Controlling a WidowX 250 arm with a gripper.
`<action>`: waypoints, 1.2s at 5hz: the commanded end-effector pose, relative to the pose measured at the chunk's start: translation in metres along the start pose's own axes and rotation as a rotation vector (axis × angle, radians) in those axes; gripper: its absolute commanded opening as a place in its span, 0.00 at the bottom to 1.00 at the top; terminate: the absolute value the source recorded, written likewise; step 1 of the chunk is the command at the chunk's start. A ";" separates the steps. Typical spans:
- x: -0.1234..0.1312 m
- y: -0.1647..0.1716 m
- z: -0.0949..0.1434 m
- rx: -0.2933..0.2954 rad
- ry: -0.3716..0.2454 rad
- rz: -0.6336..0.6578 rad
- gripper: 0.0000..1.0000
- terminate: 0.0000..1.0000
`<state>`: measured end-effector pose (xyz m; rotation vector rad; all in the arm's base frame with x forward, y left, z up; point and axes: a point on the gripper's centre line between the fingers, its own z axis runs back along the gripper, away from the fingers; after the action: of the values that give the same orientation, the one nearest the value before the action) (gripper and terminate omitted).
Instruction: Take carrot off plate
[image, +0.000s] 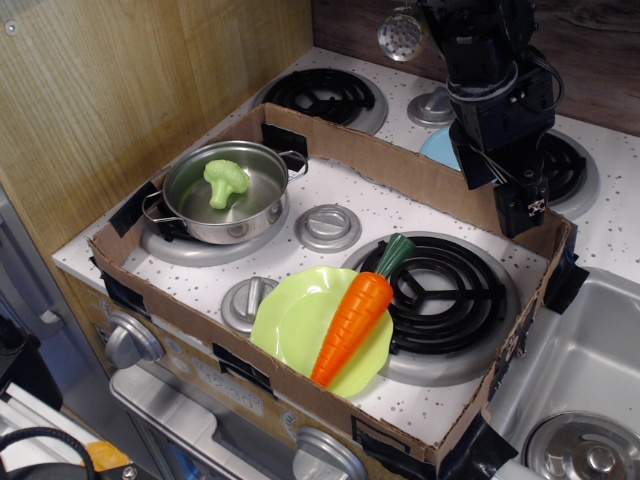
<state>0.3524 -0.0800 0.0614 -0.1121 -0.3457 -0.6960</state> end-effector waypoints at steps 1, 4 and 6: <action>0.000 0.000 0.000 0.000 0.000 0.000 1.00 0.00; 0.002 0.006 0.028 0.130 -0.023 0.200 1.00 0.00; -0.010 0.014 0.044 0.147 -0.119 0.544 1.00 0.00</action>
<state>0.3374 -0.0536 0.0820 -0.0924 -0.3908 -0.1094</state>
